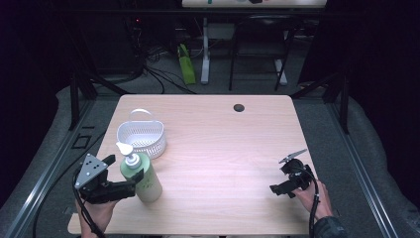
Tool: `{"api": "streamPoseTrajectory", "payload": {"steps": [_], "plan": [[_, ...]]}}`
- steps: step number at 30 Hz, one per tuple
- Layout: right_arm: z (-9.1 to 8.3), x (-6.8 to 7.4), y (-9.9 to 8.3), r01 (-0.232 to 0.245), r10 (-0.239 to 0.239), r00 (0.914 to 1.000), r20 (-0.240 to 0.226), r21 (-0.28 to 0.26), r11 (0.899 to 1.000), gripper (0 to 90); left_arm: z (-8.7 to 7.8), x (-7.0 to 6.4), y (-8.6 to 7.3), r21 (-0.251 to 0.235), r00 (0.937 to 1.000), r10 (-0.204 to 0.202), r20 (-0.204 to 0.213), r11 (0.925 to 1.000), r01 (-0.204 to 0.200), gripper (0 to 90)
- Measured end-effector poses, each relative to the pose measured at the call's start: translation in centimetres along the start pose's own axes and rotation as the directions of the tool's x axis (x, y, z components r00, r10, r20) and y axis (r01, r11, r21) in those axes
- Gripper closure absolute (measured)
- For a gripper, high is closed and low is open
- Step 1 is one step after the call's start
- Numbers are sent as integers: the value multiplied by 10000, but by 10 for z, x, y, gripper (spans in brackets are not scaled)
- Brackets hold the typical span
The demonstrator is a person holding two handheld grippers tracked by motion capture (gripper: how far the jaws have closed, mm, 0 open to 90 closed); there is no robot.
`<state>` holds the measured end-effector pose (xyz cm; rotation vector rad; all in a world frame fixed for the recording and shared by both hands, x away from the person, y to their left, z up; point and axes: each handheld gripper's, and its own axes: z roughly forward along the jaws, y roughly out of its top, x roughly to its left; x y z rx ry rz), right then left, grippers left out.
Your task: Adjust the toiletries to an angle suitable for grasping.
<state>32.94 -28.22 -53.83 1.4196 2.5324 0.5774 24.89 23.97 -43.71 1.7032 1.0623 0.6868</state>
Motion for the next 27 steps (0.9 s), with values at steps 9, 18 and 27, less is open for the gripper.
{"api": "streamPoseTrajectory", "payload": {"steps": [9, 18, 27], "plan": [[-1, -1, -1, 61, -61, 10000, 68, -58, 10000, 0, 8, -2, 11, -456, 10000, 22, -94, 9990, -26, 5], [0, 0, 0, 64, -63, 9999, 115, -29, 10000, 0, 7, -5, 13, -1158, 9999, 43, -111, 9933, -56, 306], [0, 0, 0, 108, -108, 9998, 176, -16, 9999, 4, 7, -3, 10, -1672, 9996, -239, -135, 9857, 213, 547]]}}
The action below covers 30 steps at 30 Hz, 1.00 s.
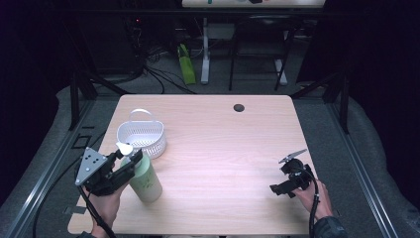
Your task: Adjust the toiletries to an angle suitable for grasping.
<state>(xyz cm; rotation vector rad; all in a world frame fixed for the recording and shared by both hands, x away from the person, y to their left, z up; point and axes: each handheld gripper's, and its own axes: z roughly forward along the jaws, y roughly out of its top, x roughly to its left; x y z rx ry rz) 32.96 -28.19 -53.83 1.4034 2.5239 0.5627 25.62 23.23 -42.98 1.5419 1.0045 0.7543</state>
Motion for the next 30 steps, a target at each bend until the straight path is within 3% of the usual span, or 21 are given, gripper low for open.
{"api": "streamPoseTrajectory", "payload": {"steps": [7, 19, 24, 30], "plan": [[0, -1, 0, 18, -18, 10000, 8, -58, 10000, 5, -1, 0, -3, -322, 10000, -96, 2, 9994, 96, 663], [-1, 0, 1, 11, -10, 9999, 106, -118, 9999, 8, -1, 0, -1, -306, 9997, -177, 143, 9994, 181, 669], [-3, -1, 1, 72, -68, 9995, 304, -152, 9999, 7, -4, 2, 2, -580, 9990, -336, 291, 9977, 352, 669], [-4, 0, 1, 104, -99, 9996, 255, -181, 9998, 7, -5, 1, 6, -576, 9994, -176, 284, 9982, 192, 669]]}}
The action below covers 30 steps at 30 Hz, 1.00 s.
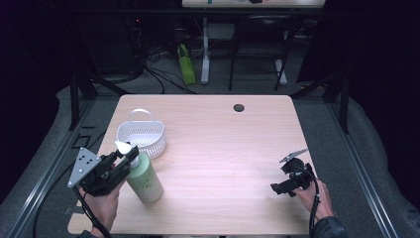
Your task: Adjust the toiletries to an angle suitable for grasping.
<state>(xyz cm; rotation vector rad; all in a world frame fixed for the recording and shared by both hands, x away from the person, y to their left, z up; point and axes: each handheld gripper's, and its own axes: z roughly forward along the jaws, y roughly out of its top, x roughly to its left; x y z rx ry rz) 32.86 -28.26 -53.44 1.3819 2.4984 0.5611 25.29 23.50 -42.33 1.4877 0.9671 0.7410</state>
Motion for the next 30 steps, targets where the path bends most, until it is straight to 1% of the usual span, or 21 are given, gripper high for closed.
{"api": "streamPoseTrajectory", "payload": {"steps": [3, 4, 5, 7, 8, 13, 15, 20, 21, 22, 23, 25, 27, 30], "plan": [[0, 1, 0, 6, -6, 10000, -27, -39, 10000, 7, 0, 0, 1, -77, 10000, -6, -46, 10000, 6, 668], [0, 1, 1, 51, -51, 10000, 23, -64, 10000, 7, 1, 0, 2, -187, 9999, -17, -141, 9998, 14, 669], [0, 1, 1, 78, -77, 10000, 44, -82, 9999, 7, 1, 0, 2, -247, 9999, -67, -143, 9997, 64, 669], [0, 2, 1, 50, -51, 10000, -20, -86, 10000, 7, 2, 0, 2, -214, 9999, -73, -106, 9997, 70, 669], [-1, 3, 2, 203, -203, 9998, 19, -74, 9998, 8, 3, 0, 2, -235, 9999, -9, -135, 9997, 6, 669], [0, 5, 3, 198, -197, 9998, 99, -75, 9998, 8, 3, 2, 5, -320, 9999, 38, -105, 9995, -41, 669], [1, 4, 3, 252, -251, 9996, 103, -73, 9997, 8, 3, 3, 7, -415, 9998, 107, -168, 9991, -114, 670], [-1, 5, 3, 222, -220, 9997, 118, -130, 9997, 8, 2, 5, 9, -429, 9997, 105, -206, 9990, -114, 670], [-1, 6, 3, 223, -222, 9997, 120, -107, 9997, 7, 3, 6, 11, -407, 9997, 157, -202, 9990, -165, 670], [0, 5, 3, 287, -286, 9996, 85, -101, 9995, 5, 3, 6, 13, -444, 9996, 170, -203, 9989, -179, 670], [0, 6, 3, 233, -233, 9997, -2, -111, 9997, 5, 3, 6, 14, -480, 9996, 171, -215, 9987, -182, 670], [0, 6, 3, 324, -323, 9995, 71, -135, 9994, 5, 4, 7, 17, -450, 9995, 234, -204, 9987, -243, 670], [0, 8, 3, 326, -326, 9995, 5, -131, 9994, 5, 6, 7, 19, -427, 9996, 237, -183, 9988, -245, 670], [0, 8, 3, 458, -458, 9989, 54, -73, 9989, 5, 8, 7, 20, -403, 9996, 254, -158, 9988, -260, 670]]}}
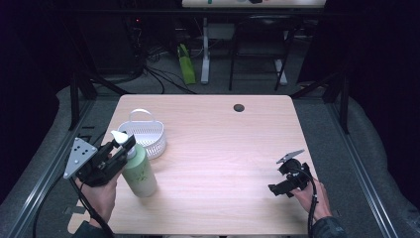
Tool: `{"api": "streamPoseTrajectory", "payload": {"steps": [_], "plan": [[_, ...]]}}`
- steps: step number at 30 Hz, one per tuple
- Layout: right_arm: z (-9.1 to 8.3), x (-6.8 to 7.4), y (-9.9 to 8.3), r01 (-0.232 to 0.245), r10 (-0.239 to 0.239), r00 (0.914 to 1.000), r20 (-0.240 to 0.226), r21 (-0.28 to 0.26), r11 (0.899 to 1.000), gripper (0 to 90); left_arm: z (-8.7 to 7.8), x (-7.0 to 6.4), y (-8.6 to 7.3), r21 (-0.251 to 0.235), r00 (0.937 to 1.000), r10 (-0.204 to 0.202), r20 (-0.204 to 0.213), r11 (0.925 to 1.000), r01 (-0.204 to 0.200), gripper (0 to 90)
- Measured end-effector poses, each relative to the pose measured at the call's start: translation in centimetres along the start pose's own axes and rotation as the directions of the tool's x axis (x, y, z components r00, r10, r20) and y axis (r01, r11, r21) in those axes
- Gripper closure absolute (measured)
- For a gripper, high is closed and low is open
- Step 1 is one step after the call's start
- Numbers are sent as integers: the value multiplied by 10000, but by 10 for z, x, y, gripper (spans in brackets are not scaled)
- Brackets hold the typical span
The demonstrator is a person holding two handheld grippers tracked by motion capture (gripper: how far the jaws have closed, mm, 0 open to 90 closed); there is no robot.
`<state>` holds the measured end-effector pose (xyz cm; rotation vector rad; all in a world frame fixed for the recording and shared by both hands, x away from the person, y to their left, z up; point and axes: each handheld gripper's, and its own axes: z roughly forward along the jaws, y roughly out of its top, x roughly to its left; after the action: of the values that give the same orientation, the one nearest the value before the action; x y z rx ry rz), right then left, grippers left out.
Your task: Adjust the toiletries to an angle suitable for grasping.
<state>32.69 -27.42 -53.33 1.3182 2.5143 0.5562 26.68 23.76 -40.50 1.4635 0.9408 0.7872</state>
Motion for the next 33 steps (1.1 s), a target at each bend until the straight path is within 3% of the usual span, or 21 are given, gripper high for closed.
{"api": "streamPoseTrajectory", "payload": {"steps": [33], "plan": [[-1, 0, 0, -66, 67, 10000, 43, -74, 10000, 8, 12, -6, 22, -117, 9990, 331, 291, 9994, -328, 671]]}}
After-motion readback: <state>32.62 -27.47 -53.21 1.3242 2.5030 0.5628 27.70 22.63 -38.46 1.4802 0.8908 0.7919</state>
